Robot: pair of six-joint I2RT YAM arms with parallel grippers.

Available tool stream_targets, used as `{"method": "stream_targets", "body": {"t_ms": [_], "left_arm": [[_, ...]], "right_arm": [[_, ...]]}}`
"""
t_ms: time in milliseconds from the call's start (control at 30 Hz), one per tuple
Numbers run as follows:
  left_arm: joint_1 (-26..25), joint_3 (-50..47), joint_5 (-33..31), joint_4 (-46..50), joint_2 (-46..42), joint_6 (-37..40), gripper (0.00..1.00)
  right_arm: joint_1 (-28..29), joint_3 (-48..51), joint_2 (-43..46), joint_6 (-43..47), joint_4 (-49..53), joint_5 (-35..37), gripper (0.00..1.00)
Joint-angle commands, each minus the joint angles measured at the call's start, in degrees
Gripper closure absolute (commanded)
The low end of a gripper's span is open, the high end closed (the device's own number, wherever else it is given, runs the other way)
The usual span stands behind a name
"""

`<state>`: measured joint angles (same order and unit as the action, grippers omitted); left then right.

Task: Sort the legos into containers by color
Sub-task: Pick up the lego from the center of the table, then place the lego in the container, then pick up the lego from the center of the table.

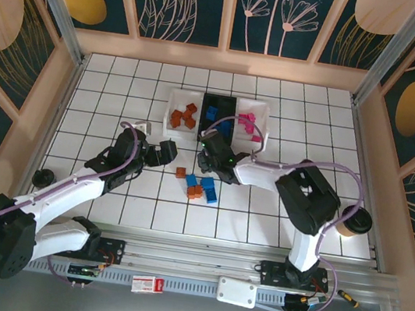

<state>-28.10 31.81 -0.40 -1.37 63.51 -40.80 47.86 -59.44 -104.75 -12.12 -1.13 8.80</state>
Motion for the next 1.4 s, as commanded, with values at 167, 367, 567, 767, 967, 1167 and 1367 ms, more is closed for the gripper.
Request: {"method": "stream_targets", "body": {"t_ms": [167,367,567,767,967,1167,1367], "left_arm": [[-0.2,-0.2,0.8,0.6,-0.3,0.7,0.01],[-0.2,-0.3,0.3,1.5,-0.6,1.3,0.01],[-0.2,-0.4,0.6,1.8,0.1,1.6,0.01],[-0.5,0.3,1.3,2.1,2.5,3.0,0.03],[-5.0,1.0,-1.5,1.7,7.5,3.0,0.05],[-8.7,3.0,-2.3,-1.0,15.7,2.7,0.15],[-9.8,7.8,-3.3,-1.8,23.3,2.4,0.24]], "right_arm": [[-2.4,0.4,14.2,-1.7,-1.0,-2.6,0.9],[-7.6,-12.4,3.8,-1.8,3.7,-2.4,0.9],[-10.5,-27.2,-9.3,-2.9,10.1,0.9,0.88],[-11.3,-35.8,-15.7,-3.8,12.4,0.6,0.56],[-11.1,-34.5,-13.4,-4.6,11.0,-0.6,0.39],[-10.1,-23.7,-6.0,-5.4,6.5,-0.7,0.38],[-8.7,-13.4,1.4,-5.7,2.9,0.0,0.38]]}}
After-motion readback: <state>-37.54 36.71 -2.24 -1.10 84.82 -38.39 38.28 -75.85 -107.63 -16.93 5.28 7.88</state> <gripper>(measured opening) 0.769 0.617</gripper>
